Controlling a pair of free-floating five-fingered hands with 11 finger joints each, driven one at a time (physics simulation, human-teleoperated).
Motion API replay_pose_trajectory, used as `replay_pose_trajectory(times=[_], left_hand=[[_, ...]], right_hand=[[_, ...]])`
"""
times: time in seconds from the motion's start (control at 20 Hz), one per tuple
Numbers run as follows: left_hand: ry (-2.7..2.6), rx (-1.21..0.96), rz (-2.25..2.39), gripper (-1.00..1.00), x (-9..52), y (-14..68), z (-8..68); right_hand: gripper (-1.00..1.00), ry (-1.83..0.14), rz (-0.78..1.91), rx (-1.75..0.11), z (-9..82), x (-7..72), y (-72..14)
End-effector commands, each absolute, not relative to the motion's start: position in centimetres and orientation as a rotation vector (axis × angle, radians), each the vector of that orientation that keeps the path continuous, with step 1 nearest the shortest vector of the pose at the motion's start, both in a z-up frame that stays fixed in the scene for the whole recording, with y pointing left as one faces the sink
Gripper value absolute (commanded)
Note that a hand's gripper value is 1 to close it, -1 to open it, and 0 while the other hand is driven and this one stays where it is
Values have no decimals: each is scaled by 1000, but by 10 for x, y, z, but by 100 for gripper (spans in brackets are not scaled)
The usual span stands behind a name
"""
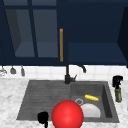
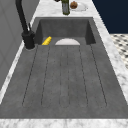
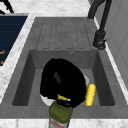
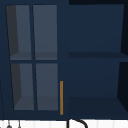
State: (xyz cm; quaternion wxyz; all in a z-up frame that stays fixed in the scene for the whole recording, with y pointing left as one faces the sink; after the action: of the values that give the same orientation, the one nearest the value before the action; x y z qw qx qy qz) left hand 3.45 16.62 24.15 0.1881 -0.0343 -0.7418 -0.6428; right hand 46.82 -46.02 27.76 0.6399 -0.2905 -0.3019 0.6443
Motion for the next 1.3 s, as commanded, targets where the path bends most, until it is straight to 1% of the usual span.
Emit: replay_pose_trajectory(times=[0.0,0.15,0.45,0.65,0.85,1.25], left_hand=[[-2087,-96,-1808,0,34,166,242],[-2087,-96,-1808,0,34,166,242],[-2087,-96,-1808,0,34,166,242],[-2087,-96,-1808,0,34,166,242],[-2087,-96,-1808,0,34,166,242],[-2087,-96,-1808,0,34,166,242]], right_hand=[[100,-696,1470,-692,278,462,-460],[100,-756,1418,-755,286,450,-466],[100,-816,1420,-770,323,428,-479],[100,-822,1415,-756,348,419,-486],[100,-832,1409,-755,378,394,-491],[100,-860,1401,-816,415,341,-473]])
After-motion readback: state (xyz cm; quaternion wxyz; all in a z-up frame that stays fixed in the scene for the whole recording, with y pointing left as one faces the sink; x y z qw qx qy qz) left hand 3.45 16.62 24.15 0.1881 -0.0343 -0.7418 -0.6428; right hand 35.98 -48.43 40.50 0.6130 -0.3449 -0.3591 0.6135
